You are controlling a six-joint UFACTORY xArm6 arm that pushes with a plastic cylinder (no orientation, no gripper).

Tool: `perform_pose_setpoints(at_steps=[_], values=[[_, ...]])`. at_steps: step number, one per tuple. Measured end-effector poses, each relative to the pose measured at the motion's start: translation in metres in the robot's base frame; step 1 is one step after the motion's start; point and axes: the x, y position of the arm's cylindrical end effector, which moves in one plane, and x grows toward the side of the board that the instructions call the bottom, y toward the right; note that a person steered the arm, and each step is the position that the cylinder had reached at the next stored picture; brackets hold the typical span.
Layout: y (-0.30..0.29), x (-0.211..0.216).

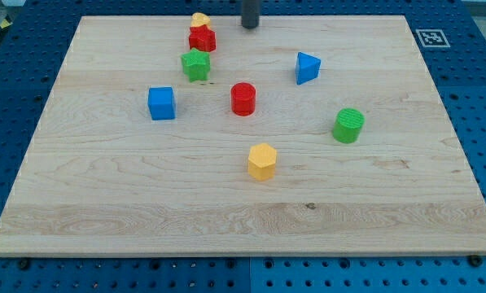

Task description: Push the yellow heart closer to the green star

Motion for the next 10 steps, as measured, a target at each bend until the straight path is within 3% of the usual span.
perform_pose_setpoints(at_steps=[5, 10], values=[[-0.088, 0.007], [-0.130, 0.066]])
